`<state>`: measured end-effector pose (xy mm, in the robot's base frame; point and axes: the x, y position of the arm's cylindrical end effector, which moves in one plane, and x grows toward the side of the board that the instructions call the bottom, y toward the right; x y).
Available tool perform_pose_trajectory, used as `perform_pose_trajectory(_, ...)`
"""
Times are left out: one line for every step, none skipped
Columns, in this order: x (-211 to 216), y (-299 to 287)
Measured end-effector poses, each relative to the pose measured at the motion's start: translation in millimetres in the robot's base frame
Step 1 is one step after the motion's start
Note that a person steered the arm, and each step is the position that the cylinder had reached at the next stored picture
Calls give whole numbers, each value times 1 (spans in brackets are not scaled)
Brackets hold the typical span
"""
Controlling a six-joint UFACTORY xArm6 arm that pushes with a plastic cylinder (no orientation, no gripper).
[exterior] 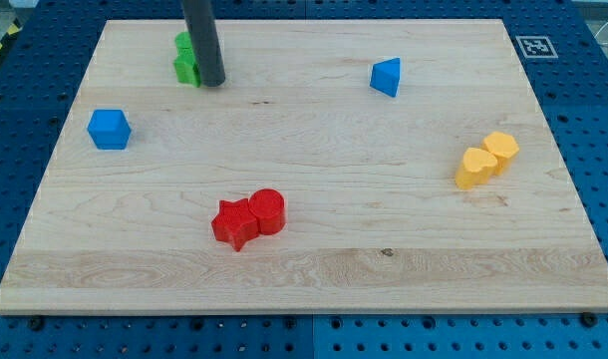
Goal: Move the blue cube to the blue triangle
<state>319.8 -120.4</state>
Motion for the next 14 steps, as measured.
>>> perform_pose_trajectory(5,-26)
perform_pose_trajectory(32,-67)
perform_pose_trajectory(42,-119)
perform_pose_trajectory(52,-161)
perform_pose_trajectory(87,-165)
perform_pose_trajectory(113,-141)
perform_pose_trajectory(94,-119)
perform_pose_trajectory(81,-94)
perform_pose_trajectory(73,-54)
perform_pose_trajectory(54,-14)
perform_pose_trajectory(26,28)
perform_pose_trajectory(9,66)
perform_pose_trajectory(8,108)
perform_pose_trajectory(8,122)
